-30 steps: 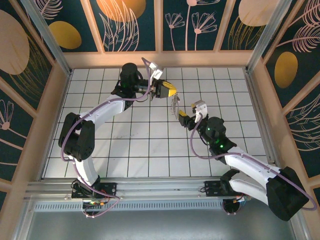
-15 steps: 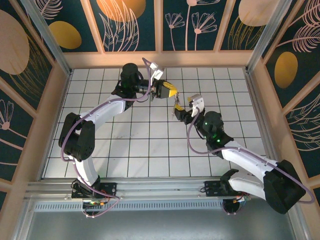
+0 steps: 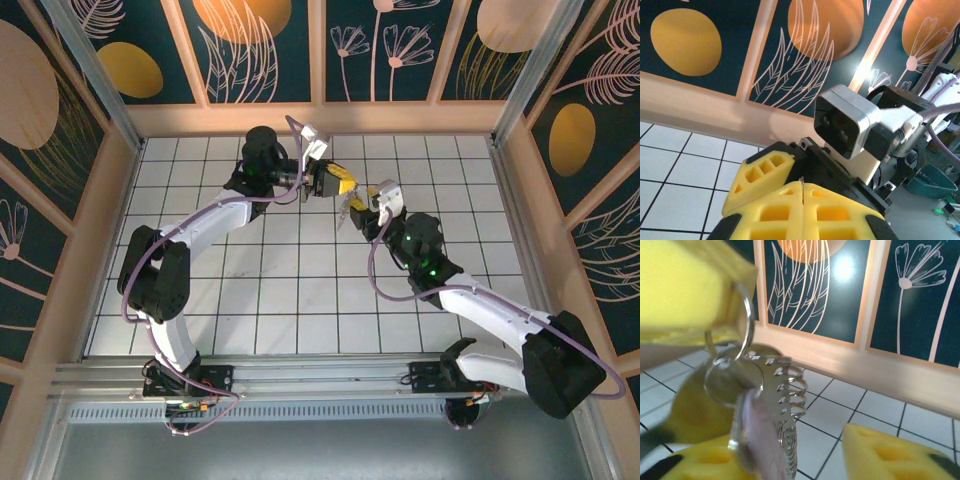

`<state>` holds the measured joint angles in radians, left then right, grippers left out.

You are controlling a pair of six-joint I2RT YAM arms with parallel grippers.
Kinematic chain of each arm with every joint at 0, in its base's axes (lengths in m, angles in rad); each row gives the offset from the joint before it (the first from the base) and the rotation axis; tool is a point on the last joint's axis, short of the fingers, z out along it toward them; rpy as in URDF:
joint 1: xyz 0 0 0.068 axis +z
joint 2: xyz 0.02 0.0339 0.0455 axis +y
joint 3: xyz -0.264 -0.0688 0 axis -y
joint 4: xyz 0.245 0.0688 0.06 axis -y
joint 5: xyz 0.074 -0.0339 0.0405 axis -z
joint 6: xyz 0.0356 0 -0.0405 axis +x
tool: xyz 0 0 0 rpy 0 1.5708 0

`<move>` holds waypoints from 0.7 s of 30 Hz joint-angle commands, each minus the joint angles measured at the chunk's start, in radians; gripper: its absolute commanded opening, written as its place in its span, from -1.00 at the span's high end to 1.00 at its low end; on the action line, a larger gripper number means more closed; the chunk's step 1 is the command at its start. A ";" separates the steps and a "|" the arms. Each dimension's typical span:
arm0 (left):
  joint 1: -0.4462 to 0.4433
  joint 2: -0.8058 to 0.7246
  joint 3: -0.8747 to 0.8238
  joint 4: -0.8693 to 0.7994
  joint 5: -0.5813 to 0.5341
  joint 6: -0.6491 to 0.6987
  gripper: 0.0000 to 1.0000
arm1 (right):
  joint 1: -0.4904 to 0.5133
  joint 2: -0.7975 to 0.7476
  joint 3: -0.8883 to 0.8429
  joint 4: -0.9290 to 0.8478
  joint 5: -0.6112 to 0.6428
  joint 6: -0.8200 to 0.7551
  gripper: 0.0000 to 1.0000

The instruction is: Put the keys on the keyring

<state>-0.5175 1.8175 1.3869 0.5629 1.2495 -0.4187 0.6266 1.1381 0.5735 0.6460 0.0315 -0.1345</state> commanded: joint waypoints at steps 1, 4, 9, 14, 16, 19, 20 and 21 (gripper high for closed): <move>-0.006 -0.001 0.032 0.012 0.024 0.018 1.00 | 0.007 -0.002 0.039 0.000 -0.011 -0.022 0.29; -0.006 0.000 0.030 0.014 0.024 0.017 1.00 | 0.007 -0.007 0.042 -0.019 -0.011 -0.028 0.52; -0.006 -0.001 0.027 0.014 0.013 0.018 1.00 | 0.008 -0.031 0.037 -0.063 -0.010 -0.042 0.87; -0.005 -0.004 0.024 0.019 -0.010 0.019 1.00 | 0.006 -0.069 0.031 -0.117 0.017 -0.054 1.00; -0.006 -0.004 0.024 0.020 -0.015 0.019 1.00 | 0.006 -0.085 0.030 -0.133 0.034 -0.056 1.00; -0.006 -0.005 0.021 0.019 -0.022 0.021 1.00 | 0.006 -0.096 0.038 -0.150 0.050 -0.061 1.00; -0.006 -0.006 0.018 0.019 -0.024 0.022 1.00 | 0.007 -0.096 0.041 -0.155 0.053 -0.063 1.00; -0.005 -0.008 0.014 0.019 -0.025 0.024 1.00 | 0.007 -0.097 0.046 -0.161 0.054 -0.065 1.00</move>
<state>-0.5190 1.8179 1.3869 0.5598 1.2228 -0.4183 0.6342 1.0599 0.5854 0.5159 0.0448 -0.1814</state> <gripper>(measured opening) 0.044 0.049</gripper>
